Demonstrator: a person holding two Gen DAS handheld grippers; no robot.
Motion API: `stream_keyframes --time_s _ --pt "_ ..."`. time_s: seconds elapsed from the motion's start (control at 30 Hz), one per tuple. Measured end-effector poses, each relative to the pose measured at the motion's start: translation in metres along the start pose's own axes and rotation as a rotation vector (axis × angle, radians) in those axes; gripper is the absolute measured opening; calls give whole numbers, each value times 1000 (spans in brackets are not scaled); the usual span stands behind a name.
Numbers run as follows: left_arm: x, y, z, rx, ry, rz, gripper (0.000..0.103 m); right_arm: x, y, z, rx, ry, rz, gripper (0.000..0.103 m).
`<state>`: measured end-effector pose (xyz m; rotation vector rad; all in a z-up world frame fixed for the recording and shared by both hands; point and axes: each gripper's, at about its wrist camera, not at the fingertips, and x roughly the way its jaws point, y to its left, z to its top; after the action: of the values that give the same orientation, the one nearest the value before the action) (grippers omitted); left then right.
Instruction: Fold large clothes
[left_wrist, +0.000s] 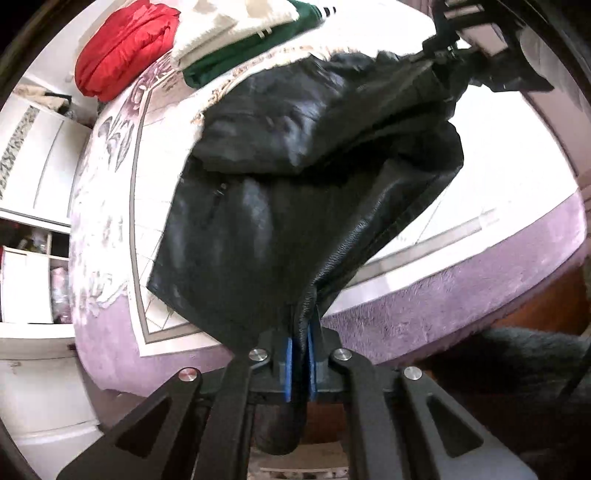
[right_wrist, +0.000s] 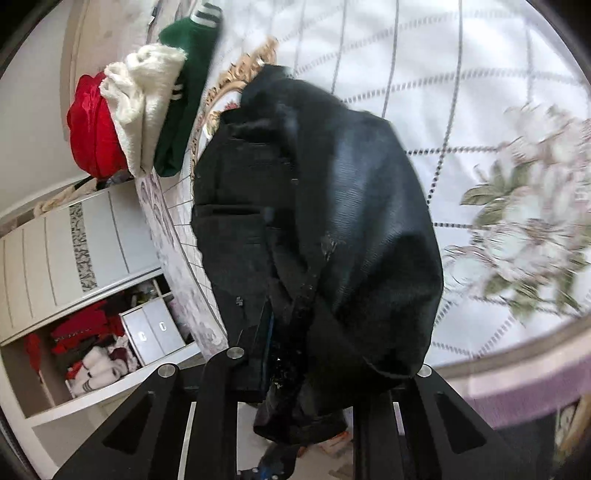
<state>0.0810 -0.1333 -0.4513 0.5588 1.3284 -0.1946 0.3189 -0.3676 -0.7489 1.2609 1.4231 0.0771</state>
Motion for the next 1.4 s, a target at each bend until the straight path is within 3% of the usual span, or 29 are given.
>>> stream_keyframes --time_s 0.17,0.43,0.6,0.73,0.77,0.8,0.87,0.93,0.97,1.0,1.03,1.07,1.1,1.17,1.27,1.33,1.4 --pt "13 55 24 -77 -18 -27 3 11 69 17 -55 23 -63 20" --pt "59 159 37 -254 -13 -60 3 111 203 38 -172 72 -234 20" --pt "125 218 37 -386 51 -149 3 184 237 48 -171 63 -310 21" --pt "186 244 36 -449 118 -189 5 254 246 62 -229 122 -351 24" --pt "201 251 34 -478 137 -216 7 267 246 66 -237 147 -333 32" --pt "208 258 31 -507 154 -255 9 275 247 69 -244 173 -296 46" --pt "207 266 25 -542 153 -322 11 282 252 69 -270 216 -220 64" --pt "196 274 17 -571 138 -384 12 270 257 61 -317 246 -128 72" --pt "191 277 12 -588 134 -410 18 258 257 55 -330 253 -96 76" --pt "185 281 6 -610 135 -431 30 245 256 51 -335 238 -78 77" --pt "180 286 1 -630 128 -441 38 234 253 47 -334 215 -74 77" --pt "177 289 -3 -649 124 -443 62 223 249 44 -325 188 -73 77" --pt "174 293 -6 -662 120 -439 73 212 242 41 -306 157 -81 77" --pt "170 297 -6 -670 104 -425 73 204 231 36 -282 111 -98 75" --pt "178 302 4 -644 99 -406 73 234 222 38 -280 112 -150 26" --pt "184 299 12 -640 89 -390 73 261 226 44 -317 87 -161 25" --pt "198 297 20 -632 92 -363 73 295 228 54 -367 80 -247 25"
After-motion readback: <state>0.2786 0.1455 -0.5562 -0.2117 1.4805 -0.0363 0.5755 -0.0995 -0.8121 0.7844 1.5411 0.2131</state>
